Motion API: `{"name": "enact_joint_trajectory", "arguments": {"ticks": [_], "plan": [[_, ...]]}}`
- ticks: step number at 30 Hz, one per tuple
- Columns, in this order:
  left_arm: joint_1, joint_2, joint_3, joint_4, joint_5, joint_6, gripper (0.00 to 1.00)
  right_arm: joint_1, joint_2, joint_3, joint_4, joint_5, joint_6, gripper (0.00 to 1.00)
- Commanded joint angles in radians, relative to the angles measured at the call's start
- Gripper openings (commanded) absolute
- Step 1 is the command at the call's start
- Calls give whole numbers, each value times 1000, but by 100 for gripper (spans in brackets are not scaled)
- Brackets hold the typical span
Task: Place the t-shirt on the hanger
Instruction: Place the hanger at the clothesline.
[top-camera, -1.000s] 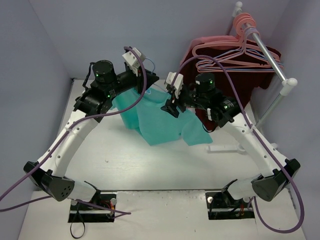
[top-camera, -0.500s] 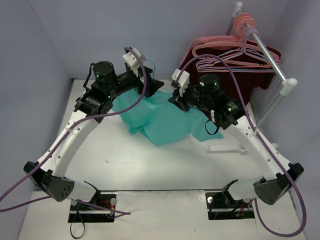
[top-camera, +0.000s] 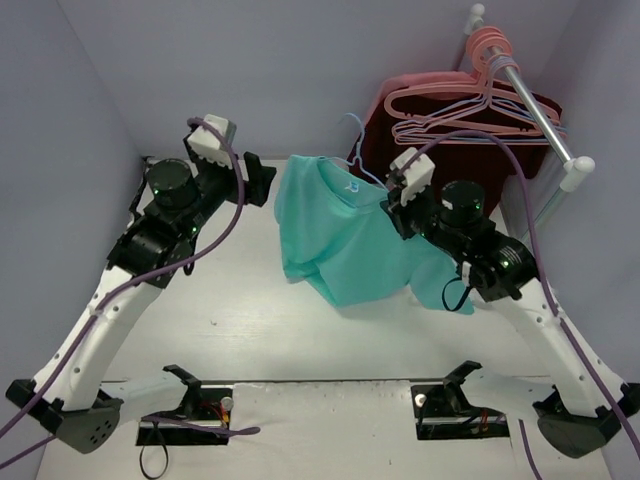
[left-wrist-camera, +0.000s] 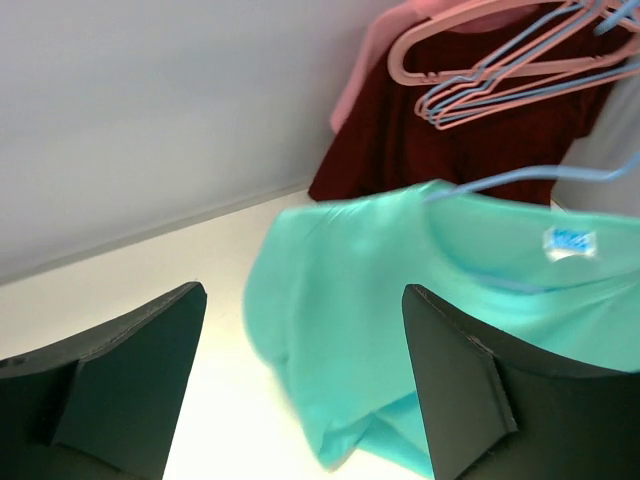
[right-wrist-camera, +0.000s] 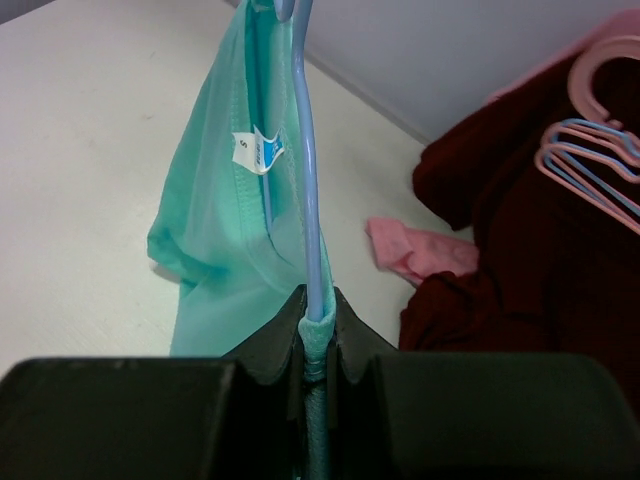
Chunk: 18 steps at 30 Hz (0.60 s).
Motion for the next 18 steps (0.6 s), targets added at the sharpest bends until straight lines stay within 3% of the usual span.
{"name": "enact_joint_trajectory", "arguments": {"ticks": [1,9,15,18], "plan": [[4,-78,-3,-4,-105,-53,75,5,-86,-1,78,212,78,0],[3,-106,64,-172,-210,-85,75,5,-164,-8,-7,467,126,0],[4,-159,75,-267,-261,-72,75,4,-230,8,-150,307,47,0],[4,-187,65,-281,-293,-79,75,4,-274,-2,-247,315,43,0]]}}
